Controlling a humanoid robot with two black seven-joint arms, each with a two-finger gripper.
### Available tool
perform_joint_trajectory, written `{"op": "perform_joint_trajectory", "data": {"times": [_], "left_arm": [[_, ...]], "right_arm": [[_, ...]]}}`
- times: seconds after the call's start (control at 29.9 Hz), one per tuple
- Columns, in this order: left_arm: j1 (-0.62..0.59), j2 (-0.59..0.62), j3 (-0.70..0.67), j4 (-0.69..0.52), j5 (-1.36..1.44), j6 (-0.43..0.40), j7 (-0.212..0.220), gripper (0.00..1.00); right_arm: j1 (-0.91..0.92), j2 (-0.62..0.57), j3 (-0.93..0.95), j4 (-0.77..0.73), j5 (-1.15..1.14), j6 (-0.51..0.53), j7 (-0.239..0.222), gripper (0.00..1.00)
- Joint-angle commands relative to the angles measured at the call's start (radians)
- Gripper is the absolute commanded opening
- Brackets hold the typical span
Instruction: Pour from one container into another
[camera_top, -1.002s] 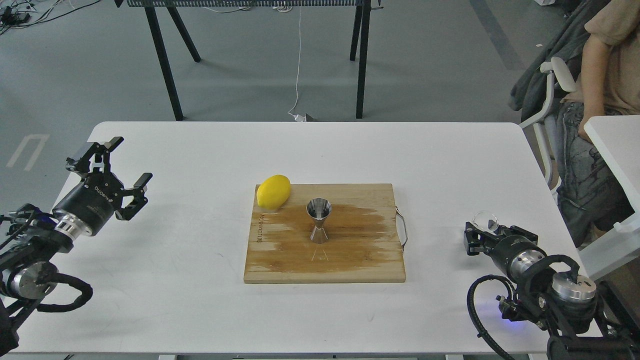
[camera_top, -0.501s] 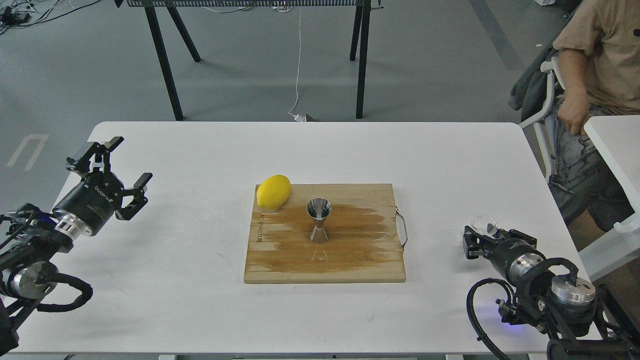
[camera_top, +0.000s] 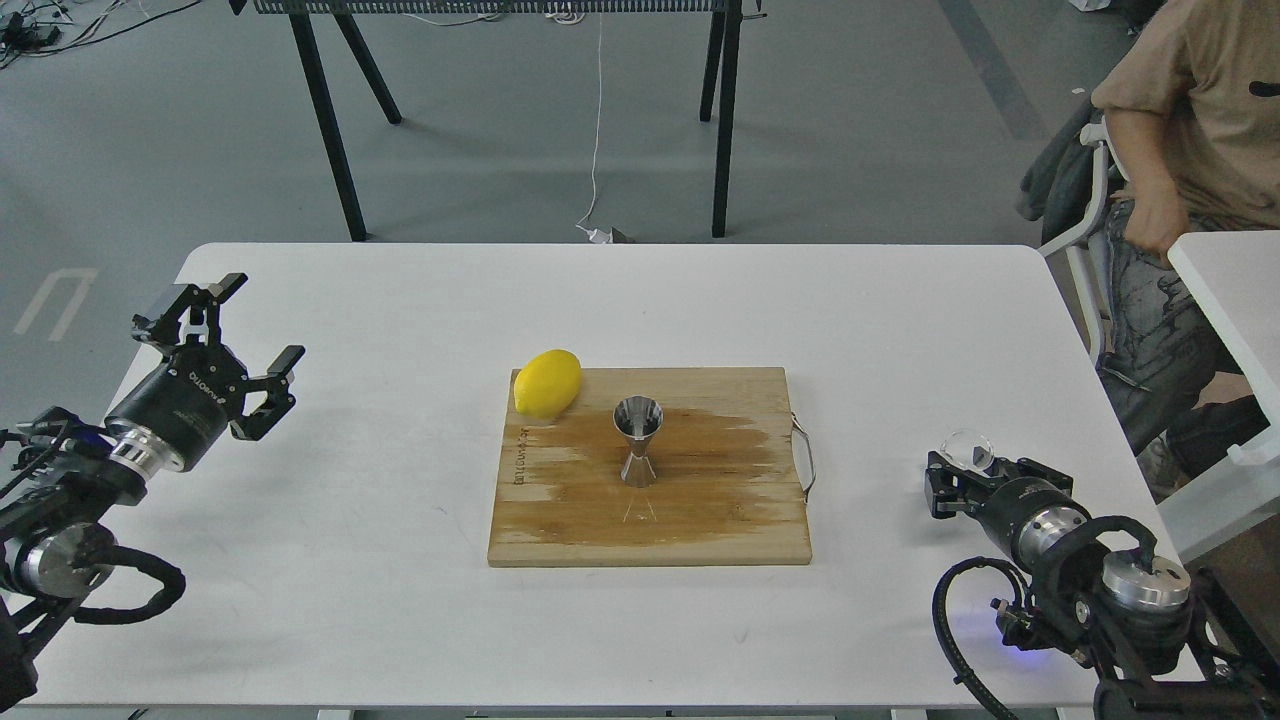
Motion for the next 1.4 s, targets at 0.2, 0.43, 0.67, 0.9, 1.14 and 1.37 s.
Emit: {"op": "perform_joint_trajectory", "data": {"times": [0.2,0.43,0.67,0.9,1.14,1.37], "left_arm": [[0.000,0.000,0.000,0.000,0.000,0.000,0.000,0.99],[0.000,0.000,0.000,0.000,0.000,0.000,0.000,0.99],[0.000,0.000,0.000,0.000,0.000,0.000,0.000,0.99],[0.000,0.000,0.000,0.000,0.000,0.000,0.000,0.99],[-0.001,0.000,0.000,0.000,0.001,0.000,0.000,0.99],[0.000,0.000,0.000,-0.002,0.001,0.000,0.000,0.99]], "right_arm": [[-0.001,0.000,0.000,0.001,0.000,0.000,0.000,0.97],[-0.001,0.000,-0.001,0.005,0.000,0.000,0.000,0.98],[-0.001,0.000,-0.001,0.005,0.000,0.000,0.000,0.98],[-0.003,0.000,-0.003,0.004,0.000,0.000,0.000,0.99],[-0.001,0.000,-0.023,0.005,0.000,0.000,0.000,0.99],[-0.003,0.000,-0.032,0.005,0.000,0.000,0.000,0.99]]}}
